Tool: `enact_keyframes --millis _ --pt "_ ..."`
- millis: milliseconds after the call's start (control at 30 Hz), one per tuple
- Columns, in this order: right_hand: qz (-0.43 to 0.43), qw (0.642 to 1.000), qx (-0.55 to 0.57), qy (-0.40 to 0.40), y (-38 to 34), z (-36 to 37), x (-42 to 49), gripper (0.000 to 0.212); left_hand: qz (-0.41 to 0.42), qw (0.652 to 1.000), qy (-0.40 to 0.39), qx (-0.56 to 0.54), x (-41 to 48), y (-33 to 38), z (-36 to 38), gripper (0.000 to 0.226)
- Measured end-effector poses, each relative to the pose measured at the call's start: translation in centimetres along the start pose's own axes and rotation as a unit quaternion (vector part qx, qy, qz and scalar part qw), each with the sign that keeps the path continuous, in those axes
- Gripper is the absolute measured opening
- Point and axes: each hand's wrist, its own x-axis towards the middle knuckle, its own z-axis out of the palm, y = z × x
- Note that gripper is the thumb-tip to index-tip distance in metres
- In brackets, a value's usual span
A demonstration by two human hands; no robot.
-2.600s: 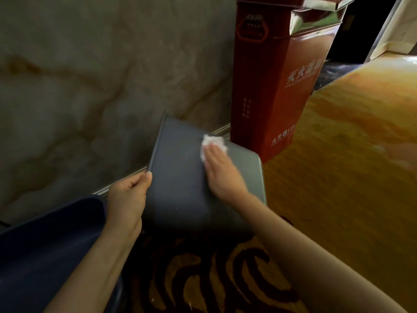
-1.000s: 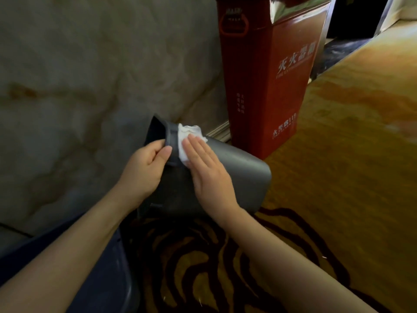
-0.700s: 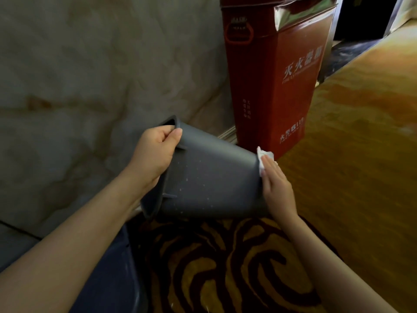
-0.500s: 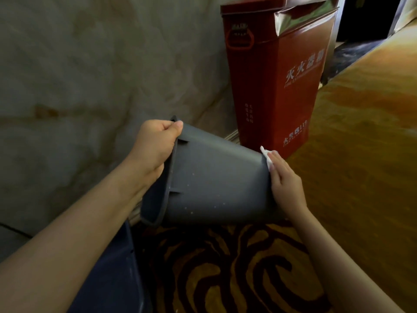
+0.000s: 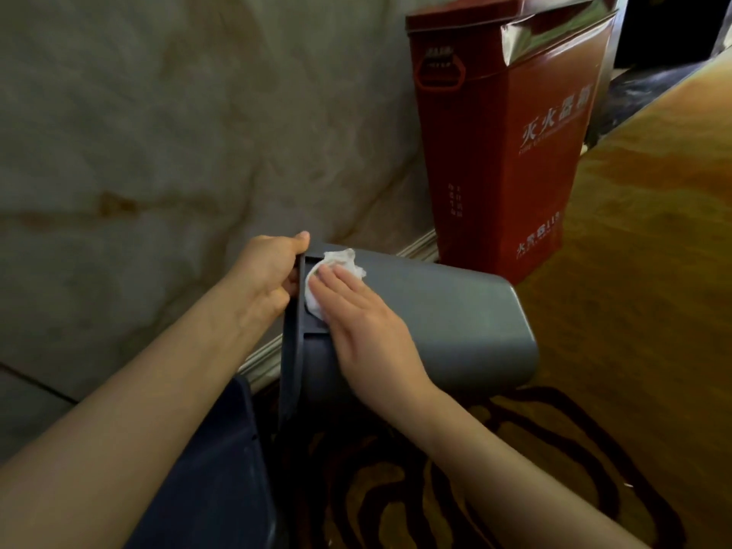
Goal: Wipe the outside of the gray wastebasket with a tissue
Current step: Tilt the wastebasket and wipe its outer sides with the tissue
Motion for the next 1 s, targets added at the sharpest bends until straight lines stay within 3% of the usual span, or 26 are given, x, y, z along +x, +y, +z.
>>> enact_keyframes --millis 167,367,533,600,733,867,1000 --pt "0.003 1.000 -0.024 -0.020 3.8 -1.8 -0.8 0.039 -0.012 0.999 -0.014 0.030 0.4 0.3 -0.1 0.022" --pt "0.194 0.977 -0.052 0.078 11.8 -5.9 -6.1 0.038 -0.012 0.999 -0.019 0.043 1.1 0.8 0.7 0.023" --pt "0.284 0.951 0.019 0.123 11.8 -6.4 -6.7 0.036 -0.006 0.999 -0.015 0.047 0.9 1.3 2.0 0.022" --pt "0.251 0.961 0.039 0.104 9.4 -5.3 -6.1 0.039 -0.014 0.999 -0.008 0.046 0.9 1.4 2.5 0.022" --pt "0.101 0.993 0.028 0.054 2.7 -1.6 -5.3 0.046 -0.029 0.999 0.003 0.041 1.1 1.6 3.3 0.023" --pt "0.046 0.992 -0.034 0.116 -0.8 1.0 -5.4 0.042 -0.032 0.998 0.004 0.053 1.2 1.9 3.9 0.028" --pt "0.010 0.979 -0.102 0.176 0.2 2.3 -5.3 0.036 -0.041 0.997 0.008 0.065 1.4 2.1 4.1 0.028"
